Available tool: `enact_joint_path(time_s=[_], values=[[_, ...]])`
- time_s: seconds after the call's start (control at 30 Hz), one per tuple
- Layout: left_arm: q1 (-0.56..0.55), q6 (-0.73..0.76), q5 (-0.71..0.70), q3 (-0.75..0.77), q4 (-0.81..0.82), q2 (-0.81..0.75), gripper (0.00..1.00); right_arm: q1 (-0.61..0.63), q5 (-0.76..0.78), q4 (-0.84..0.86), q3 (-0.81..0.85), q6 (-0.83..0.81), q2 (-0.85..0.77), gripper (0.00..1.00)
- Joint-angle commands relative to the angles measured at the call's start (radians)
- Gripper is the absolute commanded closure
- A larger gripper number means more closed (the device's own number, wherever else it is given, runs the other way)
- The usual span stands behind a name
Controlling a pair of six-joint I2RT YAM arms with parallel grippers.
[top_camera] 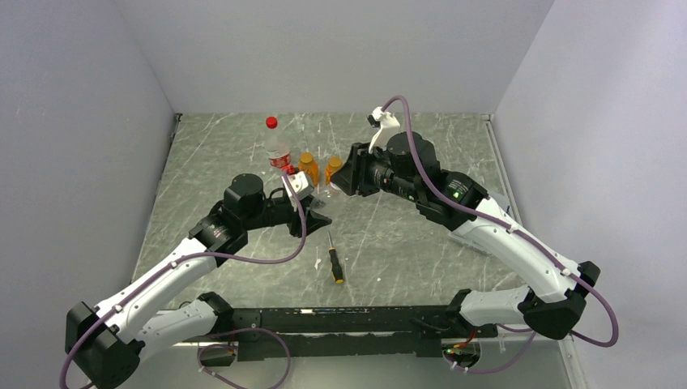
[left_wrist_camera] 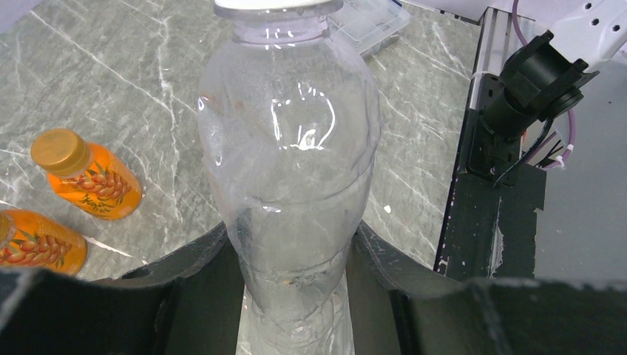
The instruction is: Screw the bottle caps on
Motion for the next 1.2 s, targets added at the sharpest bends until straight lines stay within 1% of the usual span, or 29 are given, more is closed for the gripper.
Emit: enact_joint_path(time_s=[0.0,0.2,0.3,0.37,0.53,0.6,0.83,1.0,1.17], values=[[0.003,-0.009,-0.002,0.032,0.042,-0.023,1.0,0.004,-0.002,0.014,0.023,0.016,-0.002,0.63],[0.003,-0.016,0.001,0.031,0.056,-0.02,1.0,0.004,-0.017,0.037,0.007,0.017,-0.014,0.81],[0.003,-0.016,0.03,0.037,0.051,-0.02,1.0,0.004,-0.057,0.05,0.009,-0.031,-0.021,0.86],[0.003,-0.016,0.061,0.042,0.039,-0.026,1.0,0.004,-0.1,0.051,0.021,-0.111,-0.029,0.87],[0.003,-0.016,0.249,0.06,0.014,-0.04,1.0,0.004,-0.238,0.017,0.068,-0.292,-0.05,0.91],[0.003,-0.06,0.312,0.058,0.029,-0.05,1.0,0.004,-0.311,0.016,0.07,-0.339,-0.061,0.92],[0.003,-0.116,0.421,0.053,0.07,-0.07,1.0,0.003,-0.532,0.069,0.038,-0.385,-0.095,0.93],[0.003,-0.195,0.523,0.042,0.161,-0.067,1.0,0.003,-0.646,0.094,0.026,-0.401,-0.106,0.94],[0.004,-0.289,0.614,0.03,0.263,-0.047,1.0,0.003,-0.735,0.092,0.05,-0.424,-0.095,0.96]])
